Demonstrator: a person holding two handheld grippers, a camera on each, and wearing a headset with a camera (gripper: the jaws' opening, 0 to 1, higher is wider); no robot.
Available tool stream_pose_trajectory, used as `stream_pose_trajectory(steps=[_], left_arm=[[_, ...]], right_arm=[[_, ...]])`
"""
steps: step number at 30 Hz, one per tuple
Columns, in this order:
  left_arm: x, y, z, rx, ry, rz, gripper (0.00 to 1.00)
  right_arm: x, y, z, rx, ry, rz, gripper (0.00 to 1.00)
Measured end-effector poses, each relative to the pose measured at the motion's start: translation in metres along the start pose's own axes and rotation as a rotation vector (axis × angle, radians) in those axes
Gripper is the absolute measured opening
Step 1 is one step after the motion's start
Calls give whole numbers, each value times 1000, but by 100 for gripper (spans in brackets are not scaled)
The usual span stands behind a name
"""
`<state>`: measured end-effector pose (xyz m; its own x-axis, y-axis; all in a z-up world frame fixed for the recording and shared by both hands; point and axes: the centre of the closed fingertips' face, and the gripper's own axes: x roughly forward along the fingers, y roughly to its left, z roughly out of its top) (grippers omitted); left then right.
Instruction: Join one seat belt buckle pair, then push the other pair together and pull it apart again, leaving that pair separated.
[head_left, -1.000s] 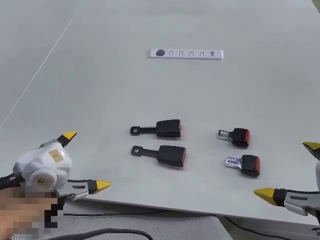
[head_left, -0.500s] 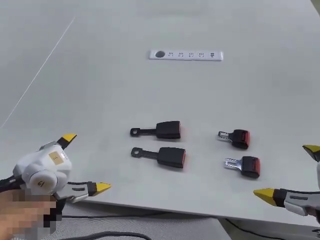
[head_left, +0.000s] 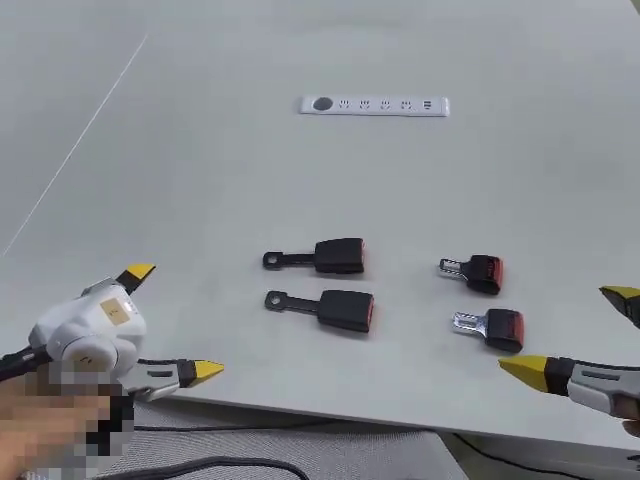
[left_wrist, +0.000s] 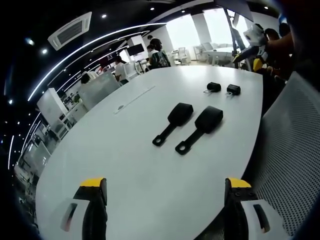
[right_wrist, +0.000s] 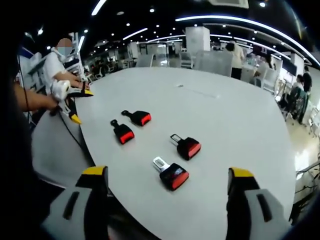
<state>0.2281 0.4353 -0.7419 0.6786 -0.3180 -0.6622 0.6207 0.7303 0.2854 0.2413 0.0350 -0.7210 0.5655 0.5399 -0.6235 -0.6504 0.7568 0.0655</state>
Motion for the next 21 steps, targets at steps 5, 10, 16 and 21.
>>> stream_pose_trajectory(steps=[5,10,16,21], left_arm=[[0,0,1,-10,-2,-4,100],[-1,1,4,-42,-19,-24,100],[-1,0,4,-49,-17,-25,99],[-1,1,5,-61,-19,-29,99]], right_arm=[[0,1,-2,3,8,1,100],[0,0,-4,-9,16,1,99],[0,-3,-6,-26,26,-1,99],[1,-6,-6,-39,34,-2,98]])
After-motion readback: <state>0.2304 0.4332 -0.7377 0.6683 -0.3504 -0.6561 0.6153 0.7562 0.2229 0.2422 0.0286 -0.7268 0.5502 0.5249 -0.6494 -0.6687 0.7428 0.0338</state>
